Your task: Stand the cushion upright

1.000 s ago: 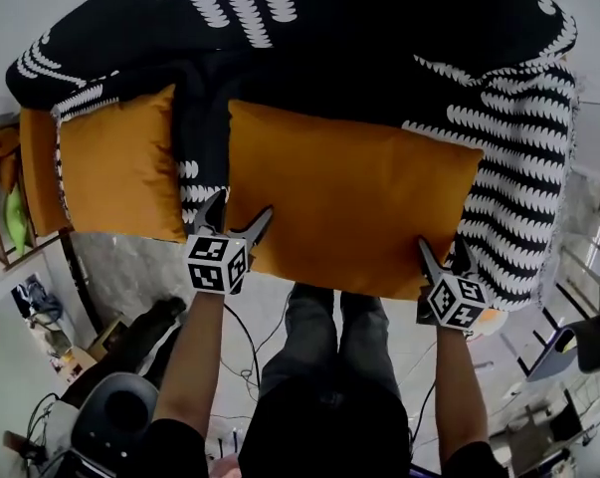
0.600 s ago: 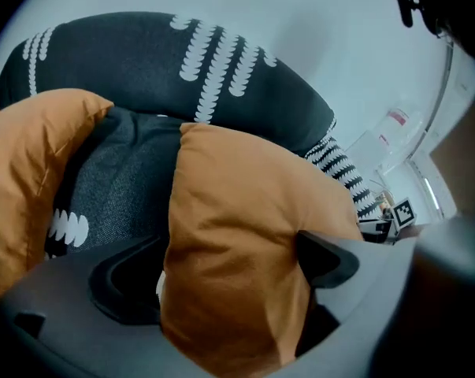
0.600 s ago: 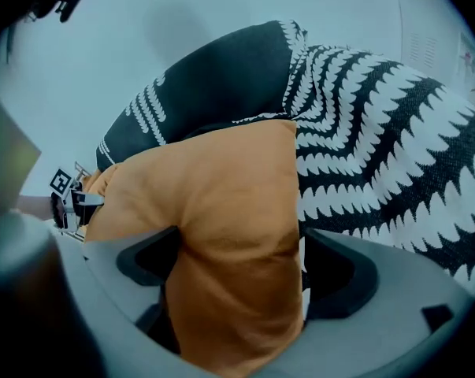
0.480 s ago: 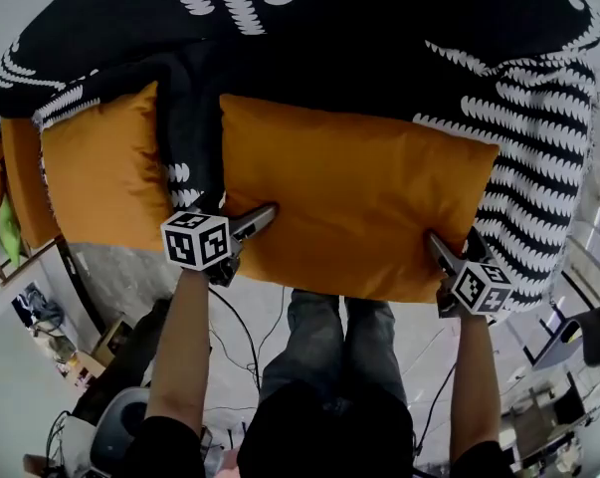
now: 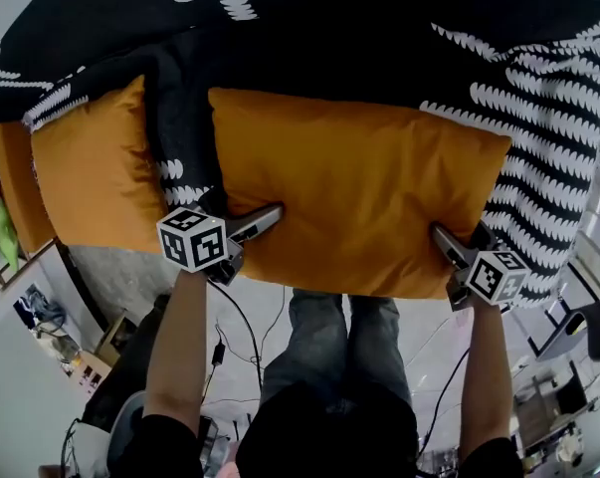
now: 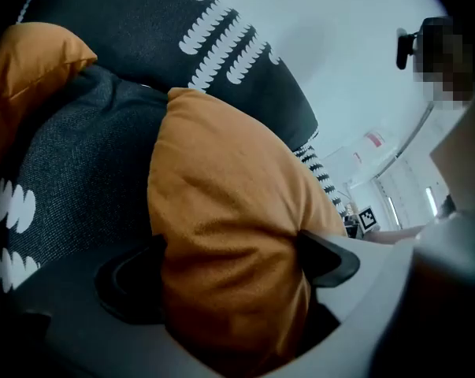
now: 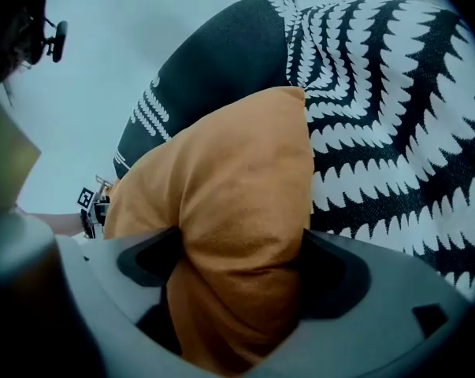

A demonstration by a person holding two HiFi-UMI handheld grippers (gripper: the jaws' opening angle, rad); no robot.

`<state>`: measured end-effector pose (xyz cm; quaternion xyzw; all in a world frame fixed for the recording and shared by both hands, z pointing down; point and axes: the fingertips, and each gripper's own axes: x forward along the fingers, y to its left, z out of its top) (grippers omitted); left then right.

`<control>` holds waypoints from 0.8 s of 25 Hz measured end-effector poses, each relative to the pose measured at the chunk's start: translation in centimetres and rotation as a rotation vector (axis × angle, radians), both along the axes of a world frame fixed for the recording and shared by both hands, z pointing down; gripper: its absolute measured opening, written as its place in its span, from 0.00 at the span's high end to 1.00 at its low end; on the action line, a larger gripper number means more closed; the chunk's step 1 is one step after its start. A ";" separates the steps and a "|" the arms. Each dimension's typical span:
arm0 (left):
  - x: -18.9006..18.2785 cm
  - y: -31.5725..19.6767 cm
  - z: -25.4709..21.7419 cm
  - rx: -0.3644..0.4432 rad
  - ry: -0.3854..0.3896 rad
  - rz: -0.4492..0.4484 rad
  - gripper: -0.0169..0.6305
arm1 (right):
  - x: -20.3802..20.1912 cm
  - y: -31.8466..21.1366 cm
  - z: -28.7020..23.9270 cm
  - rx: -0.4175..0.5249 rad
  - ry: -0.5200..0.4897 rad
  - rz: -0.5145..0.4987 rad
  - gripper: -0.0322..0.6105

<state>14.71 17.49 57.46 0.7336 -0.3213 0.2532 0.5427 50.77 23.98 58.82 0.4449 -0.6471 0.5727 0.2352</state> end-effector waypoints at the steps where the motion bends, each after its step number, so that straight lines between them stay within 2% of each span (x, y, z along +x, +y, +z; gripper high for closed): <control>1: 0.3 0.2 -0.3 0.013 0.011 0.007 0.12 | -0.3 0.0 -0.3 0.010 -0.003 -0.006 0.20; 4: 0.7 0.7 -2.1 0.065 0.027 0.034 0.28 | -1.9 0.1 -1.9 0.054 0.018 -0.046 0.35; 8: 0.5 2.7 -5.7 0.120 0.046 0.041 0.41 | -4.0 1.6 -6.3 0.089 0.070 -0.079 0.49; 13: 0.9 0.3 -8.4 0.278 0.023 0.072 0.43 | -5.4 -1.2 -8.4 0.228 0.113 -0.057 0.53; 16: 2.7 -0.9 -10.5 0.328 0.028 0.069 0.44 | -4.1 -3.1 -10.2 0.274 0.128 -0.035 0.53; 20: 4.2 -5.7 -13.7 0.450 0.033 0.047 0.44 | -2.4 -8.9 -13.5 0.400 0.139 -0.015 0.53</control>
